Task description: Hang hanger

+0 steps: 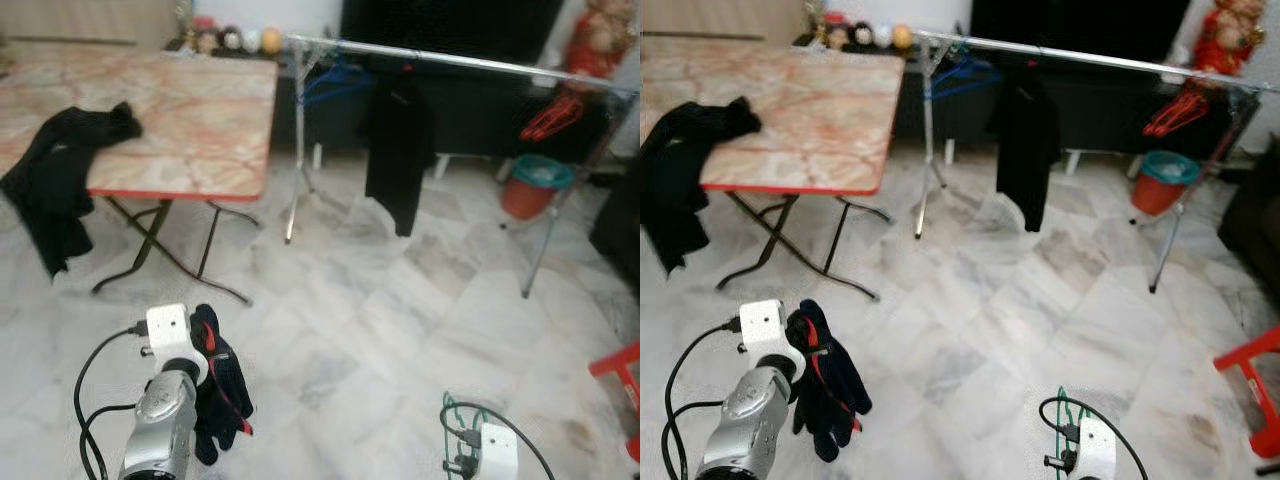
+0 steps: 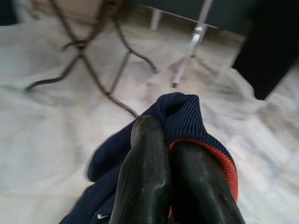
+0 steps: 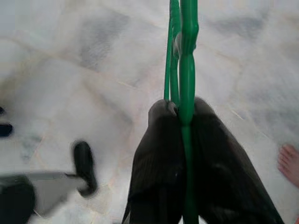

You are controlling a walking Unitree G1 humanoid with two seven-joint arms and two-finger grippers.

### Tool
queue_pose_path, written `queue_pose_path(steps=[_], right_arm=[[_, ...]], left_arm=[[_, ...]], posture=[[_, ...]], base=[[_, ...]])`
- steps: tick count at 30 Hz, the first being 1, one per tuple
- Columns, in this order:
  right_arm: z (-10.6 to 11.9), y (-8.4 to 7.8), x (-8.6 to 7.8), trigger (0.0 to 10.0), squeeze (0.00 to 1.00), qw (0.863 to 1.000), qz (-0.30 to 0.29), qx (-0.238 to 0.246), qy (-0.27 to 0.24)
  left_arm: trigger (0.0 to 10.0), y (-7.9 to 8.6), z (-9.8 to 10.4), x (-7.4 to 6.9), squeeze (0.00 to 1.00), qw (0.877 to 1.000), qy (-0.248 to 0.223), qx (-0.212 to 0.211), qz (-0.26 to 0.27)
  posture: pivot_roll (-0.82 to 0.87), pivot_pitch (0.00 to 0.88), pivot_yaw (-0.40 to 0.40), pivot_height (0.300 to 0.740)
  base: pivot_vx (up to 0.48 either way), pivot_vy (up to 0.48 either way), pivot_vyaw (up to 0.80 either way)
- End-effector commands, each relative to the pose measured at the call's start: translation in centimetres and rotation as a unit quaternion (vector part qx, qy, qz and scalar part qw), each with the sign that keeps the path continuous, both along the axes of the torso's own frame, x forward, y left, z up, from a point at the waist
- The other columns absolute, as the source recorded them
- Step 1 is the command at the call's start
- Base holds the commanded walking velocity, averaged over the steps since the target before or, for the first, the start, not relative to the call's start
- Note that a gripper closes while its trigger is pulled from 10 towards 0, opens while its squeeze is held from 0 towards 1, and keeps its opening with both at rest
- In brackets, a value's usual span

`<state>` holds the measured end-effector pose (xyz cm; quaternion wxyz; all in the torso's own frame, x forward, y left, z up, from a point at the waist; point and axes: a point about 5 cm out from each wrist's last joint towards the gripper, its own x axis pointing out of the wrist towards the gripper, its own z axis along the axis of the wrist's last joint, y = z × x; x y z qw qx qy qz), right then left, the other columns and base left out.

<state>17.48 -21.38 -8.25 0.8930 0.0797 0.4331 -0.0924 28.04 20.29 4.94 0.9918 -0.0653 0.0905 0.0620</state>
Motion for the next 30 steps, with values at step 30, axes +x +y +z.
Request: queue_pose_path(steps=[30], right_arm=[[0.2, -0.6, 0.2, 10.0, 0.00, 1.000, -0.028, 0.006, -0.008]], left_arm=[[10.0, -2.9, 1.8, 0.0, 0.00, 0.987, -0.038, 0.067, -0.143]], posture=[[0.20, 0.000, -0.077, 0.740]], base=[[0.000, 0.211, 0.42]])
